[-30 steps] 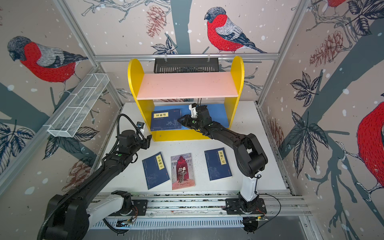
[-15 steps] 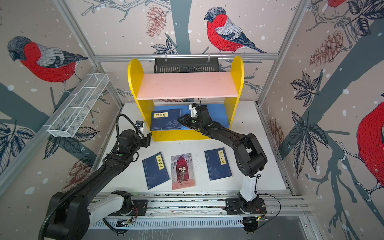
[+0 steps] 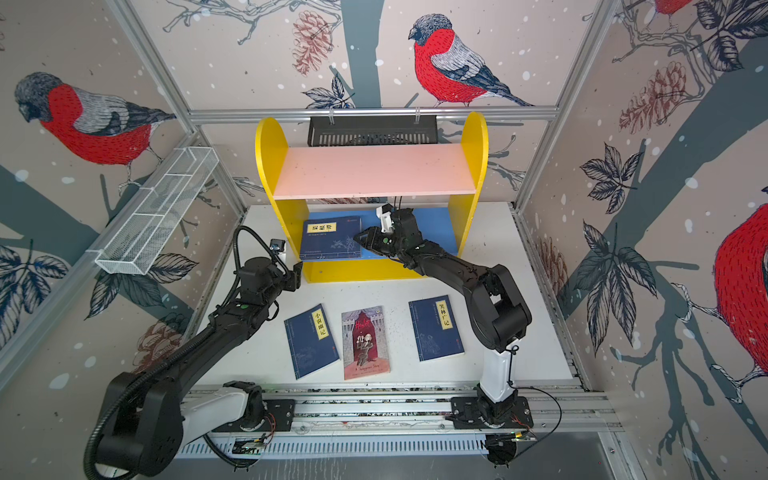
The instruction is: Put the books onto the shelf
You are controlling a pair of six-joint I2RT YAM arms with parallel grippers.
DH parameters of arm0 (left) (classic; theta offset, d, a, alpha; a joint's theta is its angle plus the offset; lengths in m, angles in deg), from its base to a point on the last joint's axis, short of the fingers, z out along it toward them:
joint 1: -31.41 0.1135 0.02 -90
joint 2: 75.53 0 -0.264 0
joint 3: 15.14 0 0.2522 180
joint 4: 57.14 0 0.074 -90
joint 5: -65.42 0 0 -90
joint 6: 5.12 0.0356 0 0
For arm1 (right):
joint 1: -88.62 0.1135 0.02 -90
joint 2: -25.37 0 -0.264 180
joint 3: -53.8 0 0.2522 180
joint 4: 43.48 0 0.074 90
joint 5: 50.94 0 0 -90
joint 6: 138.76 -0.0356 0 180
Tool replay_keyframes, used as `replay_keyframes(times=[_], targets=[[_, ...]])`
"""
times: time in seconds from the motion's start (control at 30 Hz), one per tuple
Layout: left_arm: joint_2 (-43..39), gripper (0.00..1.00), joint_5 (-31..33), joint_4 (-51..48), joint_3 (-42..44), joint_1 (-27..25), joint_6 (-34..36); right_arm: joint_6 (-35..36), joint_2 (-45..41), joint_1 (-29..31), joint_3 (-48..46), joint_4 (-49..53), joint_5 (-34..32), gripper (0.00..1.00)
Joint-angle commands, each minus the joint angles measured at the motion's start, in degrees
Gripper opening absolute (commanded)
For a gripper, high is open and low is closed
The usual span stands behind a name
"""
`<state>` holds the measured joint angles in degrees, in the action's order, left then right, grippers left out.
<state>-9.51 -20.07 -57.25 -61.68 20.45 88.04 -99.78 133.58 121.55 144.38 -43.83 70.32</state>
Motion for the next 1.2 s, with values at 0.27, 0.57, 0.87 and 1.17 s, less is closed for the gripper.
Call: replay_keyframes(times=[0.27, 0.57, 0.87, 1.17], targets=[[-0.28, 0.68, 0.38, 2.59, 0.78, 0.15, -0.13, -0.13, 0.96, 0.12, 1.32, -1.86, 1.26, 0.38], [-0.5, 0.67, 0.45, -0.79, 0.07, 0.15, -0.77, 0.54, 0.52, 0.12, 1.23, -0.73, 1.04, 0.39], [-1.33, 0.66, -0.33, -13.72, -4.09, 0.19, -3.21, 2.06, -0.53, 0.12, 1.06, 1.36, -0.13, 0.39], [-1.72, 0.65, -1.38, -18.29, -6.36, 0.33, -4.32, 2.86, -1.24, 0.12, 0.92, 2.75, -0.49, 0.41]])
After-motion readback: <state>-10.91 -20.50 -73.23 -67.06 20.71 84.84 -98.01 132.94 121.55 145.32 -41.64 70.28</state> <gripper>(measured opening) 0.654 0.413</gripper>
